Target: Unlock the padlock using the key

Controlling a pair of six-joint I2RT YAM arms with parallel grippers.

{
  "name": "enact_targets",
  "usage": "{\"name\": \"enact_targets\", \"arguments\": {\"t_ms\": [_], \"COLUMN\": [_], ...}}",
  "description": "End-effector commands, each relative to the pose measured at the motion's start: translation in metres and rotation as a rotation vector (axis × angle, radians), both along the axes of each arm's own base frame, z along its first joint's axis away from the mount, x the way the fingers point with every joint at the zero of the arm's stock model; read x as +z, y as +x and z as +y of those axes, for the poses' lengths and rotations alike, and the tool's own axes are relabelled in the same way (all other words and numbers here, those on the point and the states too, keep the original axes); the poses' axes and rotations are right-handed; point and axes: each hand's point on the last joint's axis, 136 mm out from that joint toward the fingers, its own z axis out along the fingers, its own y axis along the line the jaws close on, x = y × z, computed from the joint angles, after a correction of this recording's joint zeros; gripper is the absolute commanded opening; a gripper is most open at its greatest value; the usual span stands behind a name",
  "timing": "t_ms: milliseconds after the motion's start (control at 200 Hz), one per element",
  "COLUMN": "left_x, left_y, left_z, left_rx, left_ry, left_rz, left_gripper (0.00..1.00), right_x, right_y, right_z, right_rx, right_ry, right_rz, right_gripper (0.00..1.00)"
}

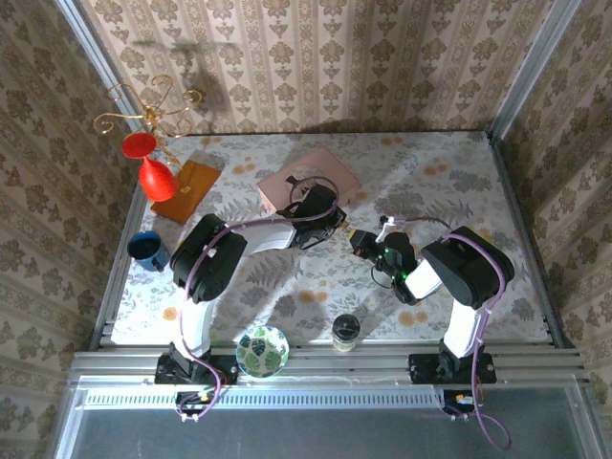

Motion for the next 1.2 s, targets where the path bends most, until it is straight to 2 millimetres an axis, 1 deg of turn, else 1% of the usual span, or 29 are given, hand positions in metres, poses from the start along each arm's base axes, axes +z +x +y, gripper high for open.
{"name": "enact_targets", "arguments": {"t_ms": [0,205,361,406,506,626,821,876,946,1061,1197], "left_x": [0.005,0.006,0.000,-0.003,-0.003,0.002,0.012,0.018,0.031,0.041,0.055], "left_y": [-0.011,-0.009,-0.010,-0.011,-0.011,-0.008,-0.006,-0.007,-0.005,-0.006,-0.010], "left_z": [-0.008,-0.010,-0.007,-0.006,-0.006,-0.007,-0.013,-0.016,-0.019,-0.022,-0.026], "left_rx": [-0.008,-0.004,0.000,-0.001,-0.017,-0.036,-0.091,-0.107,-0.117,-0.133,-0.169], "left_ry": [-0.054,-0.068,-0.070,-0.071,-0.083,-0.123,-0.191,-0.228,-0.305,-0.408,-0.480], "left_rz": [0.037,0.035,0.040,0.038,0.008,-0.062,-0.153,-0.188,-0.256,-0.316,-0.385], "left_gripper": [0.00,0.00,0.00,0.00,0.00,0.00,0.00,0.00,0.00,0.00,0.00], "right_x": [0.032,0.033,0.032,0.029,0.017,0.012,0.015,0.015,0.017,0.025,0.029], "right_y": [0.006,0.005,0.004,0.005,0.005,0.005,0.011,0.013,0.015,0.017,0.016], "right_z": [0.006,0.009,0.008,0.006,0.000,0.002,0.003,0.001,0.000,0.000,-0.013], "right_rx": [0.003,0.019,0.014,0.007,-0.011,0.003,-0.002,-0.012,-0.021,-0.029,-0.084], "right_ry": [0.021,0.033,0.040,0.047,0.084,0.118,0.208,0.238,0.270,0.307,0.357], "right_rz": [-0.105,-0.104,-0.094,-0.078,-0.025,0.011,0.056,0.072,0.085,0.084,0.102], "right_gripper": [0.00,0.00,0.00,0.00,0.00,0.00,0.00,0.00,0.00,0.00,0.00]}}
